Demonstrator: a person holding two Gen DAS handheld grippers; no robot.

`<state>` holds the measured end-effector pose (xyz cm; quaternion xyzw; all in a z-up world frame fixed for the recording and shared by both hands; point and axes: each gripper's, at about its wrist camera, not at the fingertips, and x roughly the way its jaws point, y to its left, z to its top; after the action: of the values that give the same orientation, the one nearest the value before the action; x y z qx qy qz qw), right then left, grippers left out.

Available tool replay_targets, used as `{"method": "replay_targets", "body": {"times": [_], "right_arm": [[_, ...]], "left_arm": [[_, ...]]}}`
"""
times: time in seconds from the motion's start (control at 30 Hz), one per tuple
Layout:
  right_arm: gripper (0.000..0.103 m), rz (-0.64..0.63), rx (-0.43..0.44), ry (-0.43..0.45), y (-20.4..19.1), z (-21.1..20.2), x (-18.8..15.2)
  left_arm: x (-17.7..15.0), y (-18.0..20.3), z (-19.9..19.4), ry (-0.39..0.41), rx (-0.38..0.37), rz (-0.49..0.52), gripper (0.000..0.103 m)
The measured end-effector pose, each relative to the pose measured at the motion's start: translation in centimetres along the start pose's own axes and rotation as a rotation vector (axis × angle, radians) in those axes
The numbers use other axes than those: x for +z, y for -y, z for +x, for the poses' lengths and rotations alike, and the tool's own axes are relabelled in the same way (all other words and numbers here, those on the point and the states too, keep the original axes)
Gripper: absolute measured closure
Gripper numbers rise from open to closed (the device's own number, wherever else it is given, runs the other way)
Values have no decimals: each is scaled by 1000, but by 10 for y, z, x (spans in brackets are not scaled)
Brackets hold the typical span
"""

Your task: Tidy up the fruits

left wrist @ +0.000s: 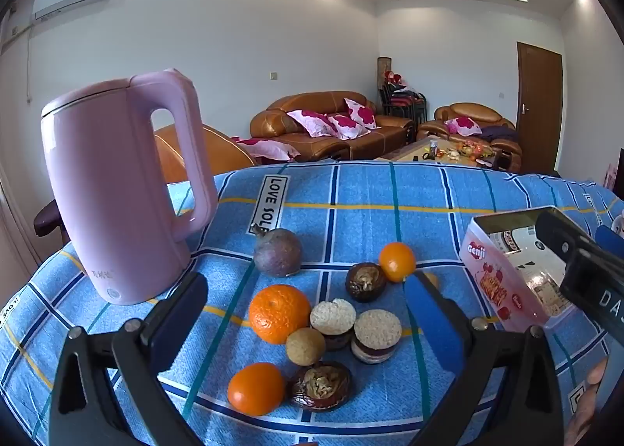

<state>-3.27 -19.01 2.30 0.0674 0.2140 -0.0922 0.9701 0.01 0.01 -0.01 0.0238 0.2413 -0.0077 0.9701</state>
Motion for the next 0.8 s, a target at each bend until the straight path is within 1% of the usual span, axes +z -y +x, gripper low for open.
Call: {"method": "replay_targets", "body": {"times": [0.23,0.33,0.8], "right_arm": [[1,1,2,-1,0,0,0],[1,1,2,-1,0,1,0],[1,0,0,-4,2,2,-1]], "left_arm": [[0,1,-2,-1,-19,2,0],[-2,1,-3,7,-17,0,0],[0,1,-4,0,-19,-2,0]]}}
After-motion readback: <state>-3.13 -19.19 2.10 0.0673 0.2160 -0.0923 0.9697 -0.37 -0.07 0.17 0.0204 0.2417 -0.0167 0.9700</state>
